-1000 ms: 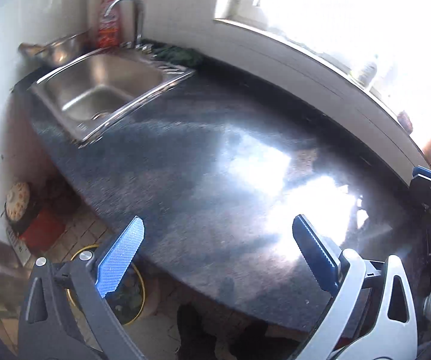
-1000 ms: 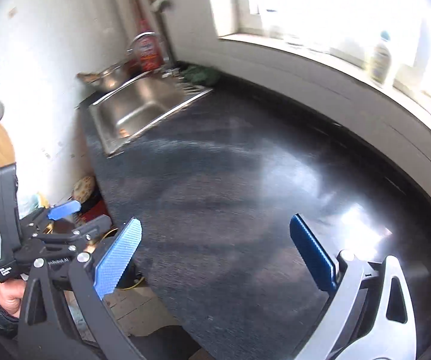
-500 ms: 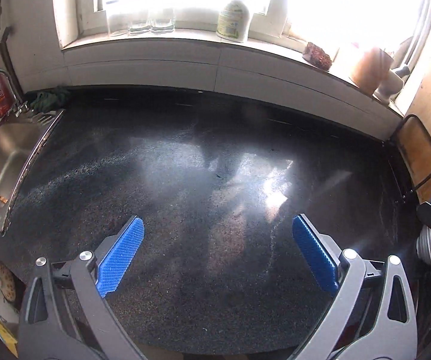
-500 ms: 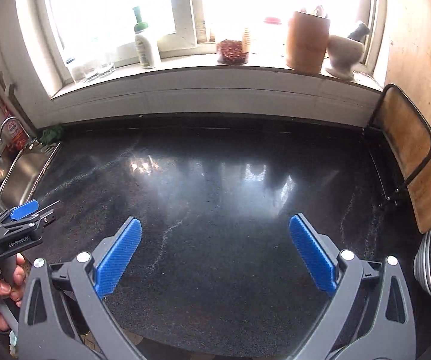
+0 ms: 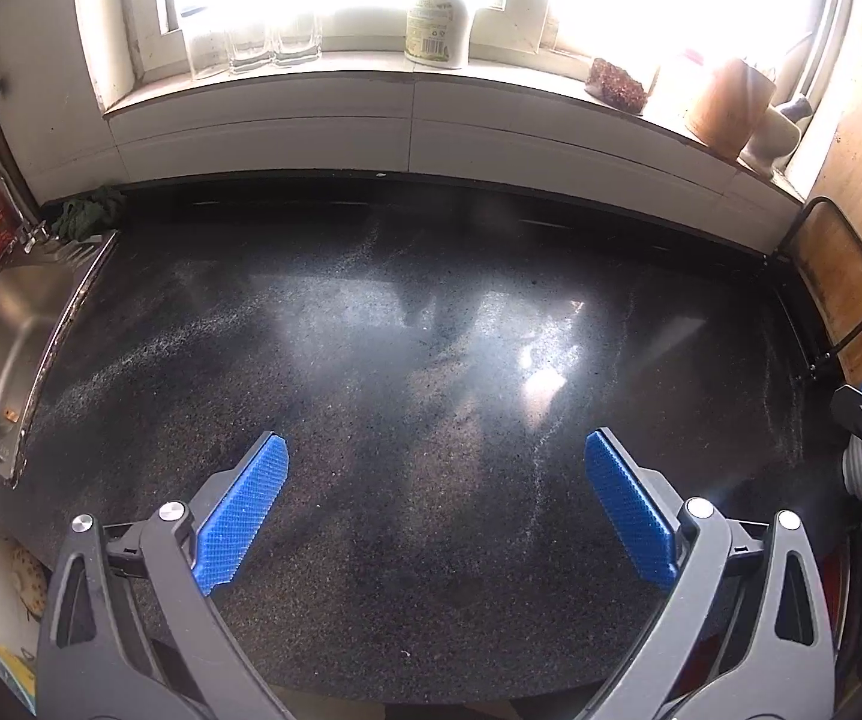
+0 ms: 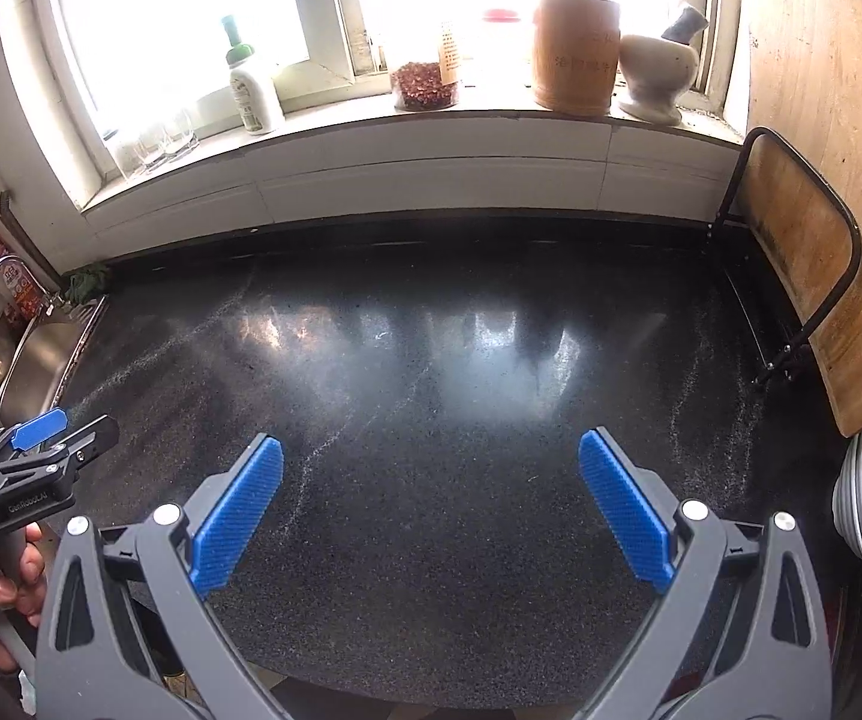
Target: Collect trash
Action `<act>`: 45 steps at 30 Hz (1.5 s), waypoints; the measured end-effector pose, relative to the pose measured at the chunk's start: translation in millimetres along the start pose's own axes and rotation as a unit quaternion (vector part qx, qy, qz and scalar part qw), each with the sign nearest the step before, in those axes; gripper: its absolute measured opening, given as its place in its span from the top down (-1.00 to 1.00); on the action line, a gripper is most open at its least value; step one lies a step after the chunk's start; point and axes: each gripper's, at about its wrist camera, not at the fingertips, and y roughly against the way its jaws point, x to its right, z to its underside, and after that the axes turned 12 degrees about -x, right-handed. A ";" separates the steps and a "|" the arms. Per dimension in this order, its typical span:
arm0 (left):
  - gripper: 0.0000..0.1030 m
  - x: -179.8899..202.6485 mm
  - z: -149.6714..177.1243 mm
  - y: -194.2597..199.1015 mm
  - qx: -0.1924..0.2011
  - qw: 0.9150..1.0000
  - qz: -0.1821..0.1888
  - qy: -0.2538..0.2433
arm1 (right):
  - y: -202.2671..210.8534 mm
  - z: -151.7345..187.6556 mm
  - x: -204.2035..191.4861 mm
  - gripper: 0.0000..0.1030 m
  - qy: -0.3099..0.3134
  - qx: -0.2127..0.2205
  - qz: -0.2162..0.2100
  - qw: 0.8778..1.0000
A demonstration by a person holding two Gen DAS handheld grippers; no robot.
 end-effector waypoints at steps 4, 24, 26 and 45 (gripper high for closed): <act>-0.87 -1.0 -2.4 -1.0 0.001 1.000 0.000 0.005 | -1.3 -2.1 -1.8 -0.86 0.004 0.000 -0.001 1.000; -0.87 -6.7 -12.0 -10.5 -0.009 1.000 -0.010 0.003 | -12.7 -15.3 -3.6 -0.86 0.004 -0.005 -0.005 1.000; -0.87 -7.3 -12.8 -12.4 -0.012 1.000 -0.010 0.004 | -14.3 -16.7 -3.2 -0.86 0.003 -0.007 -0.006 1.000; -0.87 -7.8 -16.6 -19.1 -0.022 0.999 -0.024 -0.005 | -21.2 -22.2 -3.7 -0.86 0.007 -0.016 -0.008 1.000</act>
